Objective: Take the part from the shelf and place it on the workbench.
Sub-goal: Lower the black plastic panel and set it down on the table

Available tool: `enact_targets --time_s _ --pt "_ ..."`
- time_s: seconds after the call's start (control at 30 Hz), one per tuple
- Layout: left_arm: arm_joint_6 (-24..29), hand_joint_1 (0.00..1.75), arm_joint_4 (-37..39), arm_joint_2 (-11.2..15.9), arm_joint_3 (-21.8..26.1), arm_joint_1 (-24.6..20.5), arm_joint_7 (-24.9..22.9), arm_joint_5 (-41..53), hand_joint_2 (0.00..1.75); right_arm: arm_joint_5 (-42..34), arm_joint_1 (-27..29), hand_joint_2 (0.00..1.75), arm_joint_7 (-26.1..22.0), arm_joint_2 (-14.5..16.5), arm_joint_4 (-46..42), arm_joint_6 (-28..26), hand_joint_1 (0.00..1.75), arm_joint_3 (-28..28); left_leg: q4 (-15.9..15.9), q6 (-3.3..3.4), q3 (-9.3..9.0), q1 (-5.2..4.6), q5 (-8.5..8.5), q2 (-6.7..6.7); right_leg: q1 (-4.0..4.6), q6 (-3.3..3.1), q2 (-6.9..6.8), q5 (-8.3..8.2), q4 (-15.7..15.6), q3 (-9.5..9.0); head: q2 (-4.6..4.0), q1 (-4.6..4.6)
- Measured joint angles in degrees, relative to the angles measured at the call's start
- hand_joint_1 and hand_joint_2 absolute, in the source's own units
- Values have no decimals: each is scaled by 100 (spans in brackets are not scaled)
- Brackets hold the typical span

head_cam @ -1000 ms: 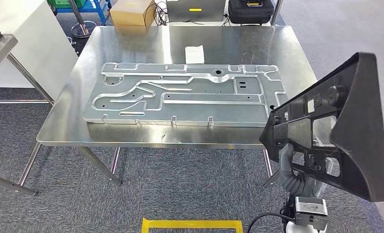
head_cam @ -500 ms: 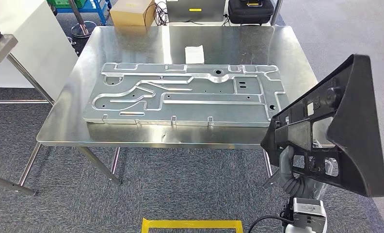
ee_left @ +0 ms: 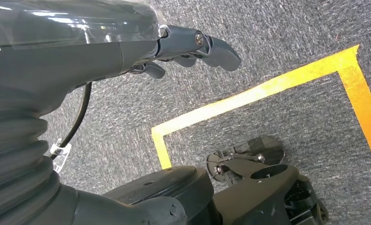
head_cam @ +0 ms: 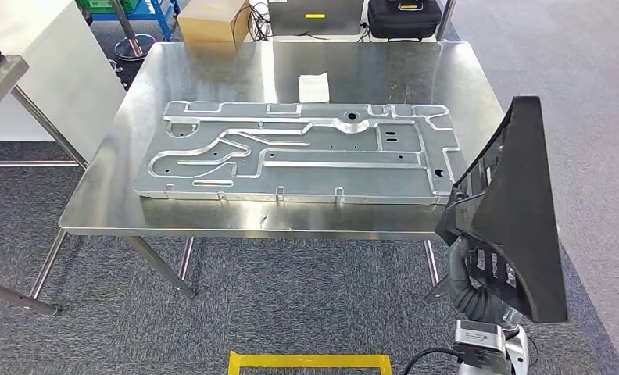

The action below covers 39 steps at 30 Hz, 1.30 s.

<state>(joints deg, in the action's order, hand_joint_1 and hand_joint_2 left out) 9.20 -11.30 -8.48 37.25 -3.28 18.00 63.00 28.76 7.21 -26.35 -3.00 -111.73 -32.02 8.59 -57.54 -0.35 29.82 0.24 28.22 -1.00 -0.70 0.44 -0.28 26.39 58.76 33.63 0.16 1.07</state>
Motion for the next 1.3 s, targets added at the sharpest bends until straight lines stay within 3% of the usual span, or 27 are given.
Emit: enact_targets --time_s 0.33,0.67,0.83,0.93,1.0,1.07,1.1,1.13,1.17,1.23,1.3 --pt "-17 0 0 0 13 0 5 16 175 14 7 175 -81 -51 -7 -60 175 50 -1 0 -3 0 0 0 0 0 0 0 0 1 0 0" --pt "23 0 0 -8 10 -1 -11 118 175 232 392 175 -249 -74 -341 -553 175 52 -36 22 10 -5 17 -2 -23 10 0 -6 -3 -1 -1 -1" --pt "24 0 0 -9 10 -2 -29 163 175 266 420 175 -196 -84 -399 -700 175 17 -85 67 38 -11 28 -3 -29 55 0 -32 -10 -2 -1 -1" --pt "25 0 0 -25 11 -3 -34 183 175 302 425 175 -199 -93 -439 -753 175 -11 10 143 2 27 -46 -14 -24 114 3 -35 -27 -13 -1 3" --pt "30 0 0 -45 11 -3 -39 186 175 311 428 175 -201 -110 -467 -768 175 -22 117 204 -38 71 -127 -38 -26 147 15 181 270 117 1 21" --pt "33 0 0 -60 11 1 -44 186 175 384 441 175 -179 -128 -474 -776 175 -36 139 224 -19 72 -155 -53 -55 191 22 549 979 453 1 33" --pt "33 0 0 -65 11 2 -48 186 175 512 454 175 -138 -134 -474 -776 175 -54 135 221 -9 73 -157 -55 -71 216 22 661 1303 609 1 34" --pt "33 0 0 -69 12 4 -54 188 175 738 466 175 -50 -137 -474 -776 175 -82 128 212 -6 78 -153 -56 -90 239 21 666 1459 685 0 34" --pt "33 0 0 -72 12 3 -60 191 175 1088 471 175 105 -137 -473 -776 175 -124 115 197 -9 88 -144 -56 -110 260 18 565 1402 655 0 33" --pt "33 0 0 -82 13 1 -67 212 175 2094 444 175 593 -138 -455 -766 175 -292 60 127 -17 120 -98 -54 -155 306 -3 192 712 308 -1 34" --pt "30 0 0 -88 13 -9 -68 240 175 3002 354 175 1169 -179 -388 -638 175 -533 -10 27 10 119 -42 -47 -146 272 -8 5 116 17 0 45"
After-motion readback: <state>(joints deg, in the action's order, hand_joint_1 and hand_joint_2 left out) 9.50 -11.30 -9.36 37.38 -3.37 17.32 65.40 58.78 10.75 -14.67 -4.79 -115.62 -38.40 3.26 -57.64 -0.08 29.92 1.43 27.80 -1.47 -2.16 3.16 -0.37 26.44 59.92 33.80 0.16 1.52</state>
